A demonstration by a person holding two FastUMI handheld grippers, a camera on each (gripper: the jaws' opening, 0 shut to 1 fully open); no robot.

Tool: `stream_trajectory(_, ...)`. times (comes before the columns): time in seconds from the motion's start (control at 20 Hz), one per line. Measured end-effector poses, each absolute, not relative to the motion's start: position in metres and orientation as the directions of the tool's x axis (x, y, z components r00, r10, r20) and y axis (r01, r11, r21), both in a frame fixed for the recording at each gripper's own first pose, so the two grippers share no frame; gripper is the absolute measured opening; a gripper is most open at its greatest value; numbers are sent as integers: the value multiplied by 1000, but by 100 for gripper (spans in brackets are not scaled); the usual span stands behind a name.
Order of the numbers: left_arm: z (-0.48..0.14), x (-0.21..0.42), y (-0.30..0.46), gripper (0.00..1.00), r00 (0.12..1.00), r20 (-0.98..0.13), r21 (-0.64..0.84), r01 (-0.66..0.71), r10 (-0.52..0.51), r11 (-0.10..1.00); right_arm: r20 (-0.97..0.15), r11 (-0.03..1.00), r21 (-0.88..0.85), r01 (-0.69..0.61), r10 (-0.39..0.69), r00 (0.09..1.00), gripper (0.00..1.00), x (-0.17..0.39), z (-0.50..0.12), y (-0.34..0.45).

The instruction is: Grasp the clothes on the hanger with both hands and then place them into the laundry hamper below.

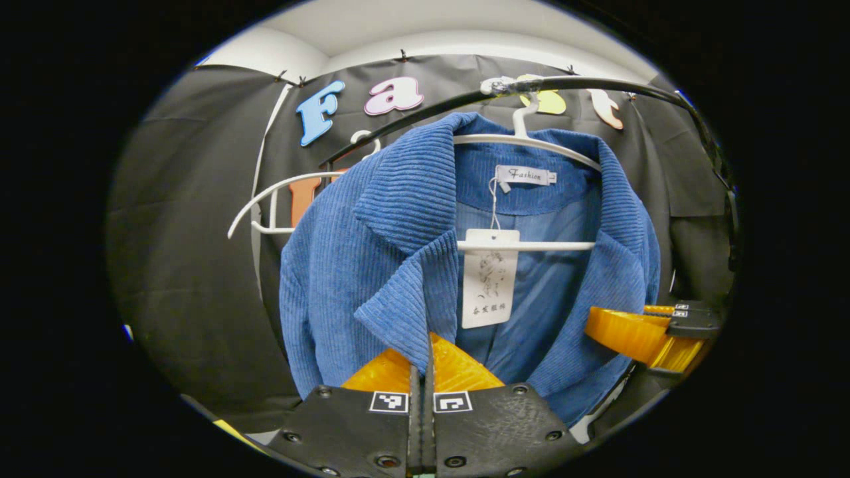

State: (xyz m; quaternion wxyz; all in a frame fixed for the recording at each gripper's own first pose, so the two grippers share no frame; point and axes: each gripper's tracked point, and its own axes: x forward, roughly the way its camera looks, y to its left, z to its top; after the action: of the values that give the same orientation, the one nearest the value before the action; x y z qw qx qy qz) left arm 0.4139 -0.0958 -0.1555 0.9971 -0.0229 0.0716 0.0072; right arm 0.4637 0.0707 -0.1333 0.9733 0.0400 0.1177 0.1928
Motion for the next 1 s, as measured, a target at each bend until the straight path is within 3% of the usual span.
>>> stream_trajectory(0.05, -155, 413, -93, 0, 990, -143, -41, -22, 15, 999, -215, 923, 139, -360, 382, 899, 4, 465, -134, 66)
stream_trajectory(0.15, -155, 408, -84, 5, 988, -149, -18, -41, 38, 999, -224, 924, 160, -347, 376, 899, 4, 468, -137, 52)
stream_trajectory(0.2, -156, 409, -78, 0, 987, -153, -8, -53, 51, 999, -232, 924, 172, -340, 374, 898, 4, 472, -139, 45)
stream_trajectory(0.9, -137, 397, -12, 0, 967, -157, 26, -198, 200, 980, -169, 897, 315, -310, 375, 912, 4, 492, -97, -34)
stream_trajectory(0.95, -132, 396, -7, 5, 966, -150, 23, -209, 210, 978, -156, 897, 315, -311, 372, 915, 4, 493, -89, -38)
stream_trajectory(1.0, -126, 397, 0, 0, 965, -143, 19, -221, 222, 975, -140, 896, 315, -314, 371, 918, 4, 495, -81, -41)
